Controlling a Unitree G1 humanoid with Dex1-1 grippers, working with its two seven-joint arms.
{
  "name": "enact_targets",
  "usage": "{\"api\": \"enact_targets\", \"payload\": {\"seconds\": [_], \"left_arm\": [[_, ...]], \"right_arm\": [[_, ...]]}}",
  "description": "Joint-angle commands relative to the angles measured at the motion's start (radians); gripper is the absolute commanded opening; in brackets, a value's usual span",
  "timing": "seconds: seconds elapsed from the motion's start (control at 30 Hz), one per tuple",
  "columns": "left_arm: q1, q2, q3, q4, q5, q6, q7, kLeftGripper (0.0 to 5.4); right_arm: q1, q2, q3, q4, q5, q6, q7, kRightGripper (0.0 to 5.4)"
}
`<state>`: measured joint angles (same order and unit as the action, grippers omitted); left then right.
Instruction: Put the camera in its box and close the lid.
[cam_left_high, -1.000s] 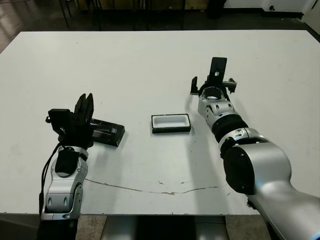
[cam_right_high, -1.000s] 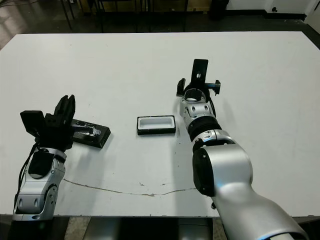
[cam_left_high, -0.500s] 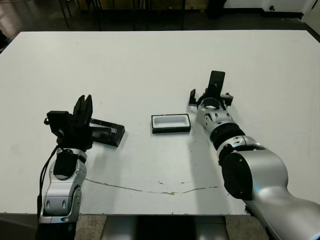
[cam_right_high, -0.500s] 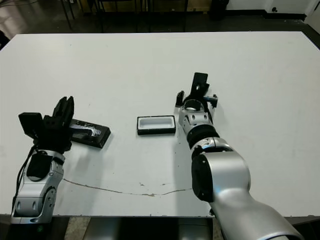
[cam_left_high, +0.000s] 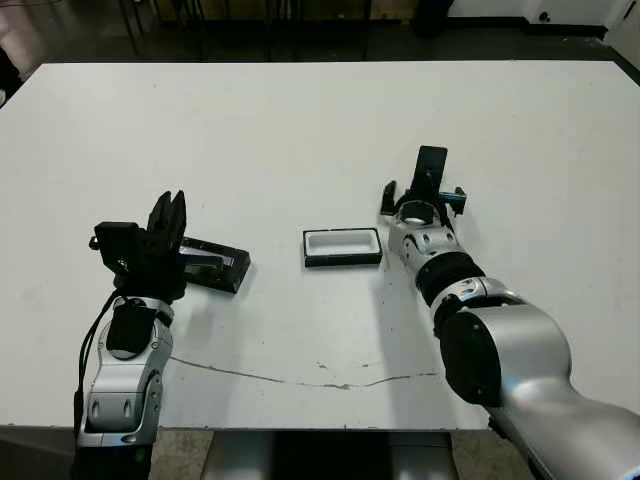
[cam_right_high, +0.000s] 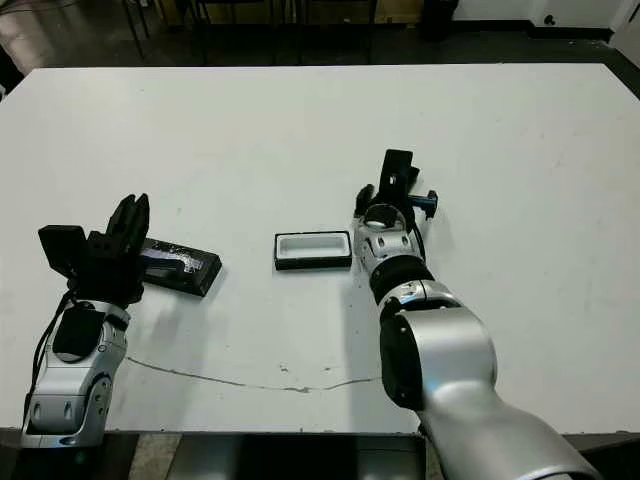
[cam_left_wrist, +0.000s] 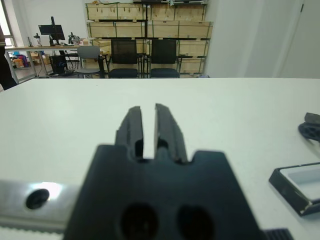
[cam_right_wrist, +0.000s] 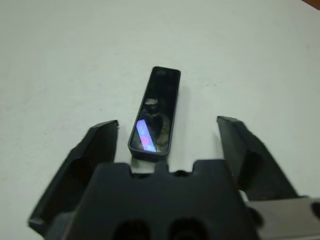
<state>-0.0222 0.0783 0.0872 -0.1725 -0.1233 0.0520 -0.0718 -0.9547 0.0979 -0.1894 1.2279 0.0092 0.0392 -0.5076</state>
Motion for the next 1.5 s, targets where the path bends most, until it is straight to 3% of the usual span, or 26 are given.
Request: {"api": "enact_targets", "payload": {"seconds": [0.03,0.43,0.53,0.87,1.1,1.23,1.5], "left_arm": [[0.009,0.007,-0.001,0.009,0.005,0.023,-0.004,0.0],[0.014,0.007,-0.001,0.004,0.005,0.023,-0.004,0.0],[0.013,0.01,-0.002,0.011,0.008,0.013,-0.007,0.0],[0.011,0.005,-0.003,0.006,0.003,0.029,-0.006,0.0],[0.016,0.003,-0.007,0.001,0.01,0.025,0.001,0.0],[0.017,-0.002,-0.007,0.002,0.008,0.026,0.003,0.0],[0.018,-0.005,-0.012,0.002,0.008,0.024,0.004,0.0]], "right_arm": [[0.025,0.008,-0.014,0.002,0.015,-0.004,-0.023,3.66],[0.033,0.005,-0.02,0.007,0.02,-0.013,-0.01,0.96],[0.038,0.008,-0.027,0.005,0.029,-0.025,-0.007,0.54],[0.052,-0.009,-0.036,-0.006,0.048,-0.053,0.047,0.43],[0.056,-0.046,-0.006,-0.041,0.011,-0.07,0.066,0.43],[0.1,-0.07,0.044,-0.144,-0.024,-0.121,0.132,0.43],[0.262,-0.117,0.079,-0.542,0.018,-0.069,0.374,0.43]]}}
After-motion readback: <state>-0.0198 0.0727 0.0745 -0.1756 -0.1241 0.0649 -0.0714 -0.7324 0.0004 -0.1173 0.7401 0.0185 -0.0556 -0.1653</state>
